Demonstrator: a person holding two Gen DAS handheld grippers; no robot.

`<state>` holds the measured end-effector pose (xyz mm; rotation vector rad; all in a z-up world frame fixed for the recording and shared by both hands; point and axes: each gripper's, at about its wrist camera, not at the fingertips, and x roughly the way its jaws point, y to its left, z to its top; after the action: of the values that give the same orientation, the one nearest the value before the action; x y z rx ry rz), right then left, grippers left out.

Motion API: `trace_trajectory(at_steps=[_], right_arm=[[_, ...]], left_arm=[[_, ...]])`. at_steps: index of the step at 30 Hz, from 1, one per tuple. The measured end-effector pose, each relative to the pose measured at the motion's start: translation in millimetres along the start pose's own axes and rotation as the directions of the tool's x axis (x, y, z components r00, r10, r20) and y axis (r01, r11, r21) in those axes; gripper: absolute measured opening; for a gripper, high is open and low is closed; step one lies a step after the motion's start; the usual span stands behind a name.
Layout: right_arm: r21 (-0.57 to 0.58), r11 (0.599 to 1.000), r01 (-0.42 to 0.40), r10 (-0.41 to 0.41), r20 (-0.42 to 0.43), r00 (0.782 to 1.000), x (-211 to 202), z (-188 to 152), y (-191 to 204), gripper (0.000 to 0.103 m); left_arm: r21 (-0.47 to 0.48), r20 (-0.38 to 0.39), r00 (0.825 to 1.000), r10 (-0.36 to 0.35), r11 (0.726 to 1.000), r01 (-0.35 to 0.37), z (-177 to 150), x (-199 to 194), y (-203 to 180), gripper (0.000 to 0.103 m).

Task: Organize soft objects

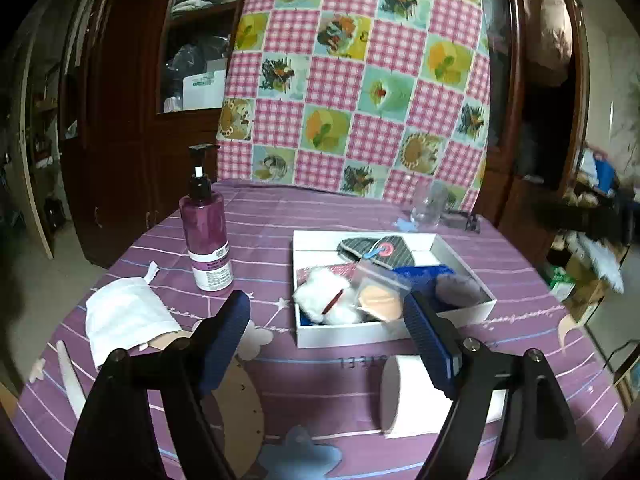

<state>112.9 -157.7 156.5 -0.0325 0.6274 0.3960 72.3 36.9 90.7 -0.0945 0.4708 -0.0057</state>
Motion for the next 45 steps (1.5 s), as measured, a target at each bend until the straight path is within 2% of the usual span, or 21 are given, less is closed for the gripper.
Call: trace_trajectory(at_steps=[2, 5, 7, 8, 9, 10, 11, 16, 19, 21, 22, 23, 26, 31, 32, 33, 34, 35, 36, 38, 45], right_arm=[[-0.037, 0.998, 0.045, -0.045, 0.007, 0.999, -1.9, -12.6, -1.9, 0.050], [-0.060, 0.994, 0.088, -0.084, 0.065, 0.994, -9.1, -36.6, -9.7, 0.050], [-0.047, 0.997, 0.069, -0.064, 0.093, 0.994, -12.6, -53.6, -16.5, 0.033], [-0.028, 0.998, 0.051, -0.048, 0.093, 0.995, -11.5, -63.3, -22.0, 0.019], [-0.008, 0.999, 0.044, -0.044, 0.088, 0.995, -9.4, -70.9, -26.9, 0.018], [0.008, 0.999, 0.043, -0.044, 0.088, 0.995, -7.2, -76.6, -30.2, 0.018], [0.021, 0.999, 0.044, -0.046, 0.097, 0.994, -5.0, -85.6, -33.0, 0.018], [0.022, 1.000, 0.011, -0.014, 0.109, 0.994, 4.6, -106.3, -31.0, 0.018], [0.012, 1.000, -0.027, 0.026, 0.098, 0.995, 18.0, -114.1, -29.5, 0.018], [-0.015, 1.000, 0.000, 0.001, 0.072, 0.997, 30.1, -120.2, -26.6, 0.021], [-0.064, 0.998, 0.030, -0.029, 0.024, 0.999, 42.8, -127.6, -21.4, 0.022], [-0.077, 0.996, 0.050, -0.046, 0.041, 0.998, 41.9, -129.3, -19.2, 0.022], [-0.051, 0.998, 0.038, -0.037, 0.034, 0.999, 42.5, -136.6, -25.5, 0.024], [-0.034, 0.999, 0.038, -0.037, 0.031, 0.999, 39.6, -146.0, -30.3, 0.030], [-0.024, 0.999, 0.048, -0.047, 0.028, 0.998, 39.2, -143.7, -31.2, 0.038], [-0.003, 0.998, 0.058, -0.058, 0.024, 0.998, 39.0, -140.1, -34.6, 0.051], [0.030, 0.997, 0.069, -0.069, 0.016, 0.997, 40.1, -140.6, -40.6, 0.059], [0.072, 0.995, 0.064, -0.064, 0.003, 0.998, 43.9, -134.4, -49.3, 0.069], [0.116, 0.993, 0.034, -0.033, -0.007, 0.999, 46.7, -133.4, -56.7, 0.071], [0.171, 0.985, 0.008, -0.006, -0.013, 1.000, 48.5, -134.2, -62.0, 0.072], [0.156, 0.987, 0.039, -0.038, -0.010, 0.999, 47.4, -132.1, -57.7, 0.072]], left_arm=[[-0.010, 0.018, 1.000, -0.024, 1.000, 0.024, -1.0, -3.5, -1.8, 0.081], [-0.006, 0.012, 0.997, -0.081, 0.997, 0.081, -6.7, -3.4, -10.7, 0.081], [0.008, 0.014, 0.990, -0.138, 0.990, 0.138, -14.1, -2.3, -20.9, 0.080], [0.023, 0.006, 0.986, -0.166, 0.986, 0.166, -17.6, -0.8, -26.7, 0.074], [0.037, -0.005, 0.982, -0.189, 0.981, 0.189, -20.3, 0.9, -31.4, 0.067], [0.049, -0.018, 0.979, -0.202, 0.978, 0.202, -23.0, 3.4, -37.4, 0.051], [0.060, -0.034, 0.979, -0.200, 0.978, 0.201, -26.6, 6.8, -43.0, 0.044], [0.128, -0.043, 0.983, -0.178, 0.975, 0.182, -51.9, 17.0, -69.5, 0.043], [0.186, -0.055, 0.991, -0.118, 0.974, 0.127, -65.1, 24.4, -78.8, 0.043], [0.218, -0.115, 0.991, -0.067, 0.972, 0.091, -69.3, 37.4, -85.1, 0.047], [0.211, -0.106, 0.992, -0.067, 0.973, 0.089, -69.0, 37.0, -84.9, 0.062], [0.211, -0.119, 0.990, -0.069, 0.973, 0.093, -69.1, 39.6, -84.4, 0.073], [0.178, -0.141, 0.988, -0.068, 0.980, 0.093, -69.4, 44.3, -77.4, 0.083], [0.151, -0.154, 0.985, -0.081, 0.983, 0.104, -69.0, 46.8, -72.4, 0.085], [0.141, -0.158, 0.984, -0.085, 0.984, 0.107, -68.9, 47.2, -71.3, 0.086], [0.127, -0.164, 0.982, -0.093, 0.985, 0.114, -68.6, 47.6, -69.6, 0.086], [0.101, -0.174, 0.979, -0.102, 0.988, 0.121, -68.7, 49.0, -66.0, 0.091], [0.077, -0.186, 0.977, -0.099, 0.990, 0.115, -69.1, 51.2, -62.6, 0.101], [0.060, -0.201, 0.975, -0.098, 0.992, 0.112, -69.6, 53.7, -60.7, 0.103], [0.043, -0.214, 0.967, -0.136, 0.988, 0.149, -70.2, 55.9, -59.5, 0.103], [0.054, -0.209, 0.970, -0.120, 0.989, 0.134, -70.7, 55.1, -60.8, 0.103]])
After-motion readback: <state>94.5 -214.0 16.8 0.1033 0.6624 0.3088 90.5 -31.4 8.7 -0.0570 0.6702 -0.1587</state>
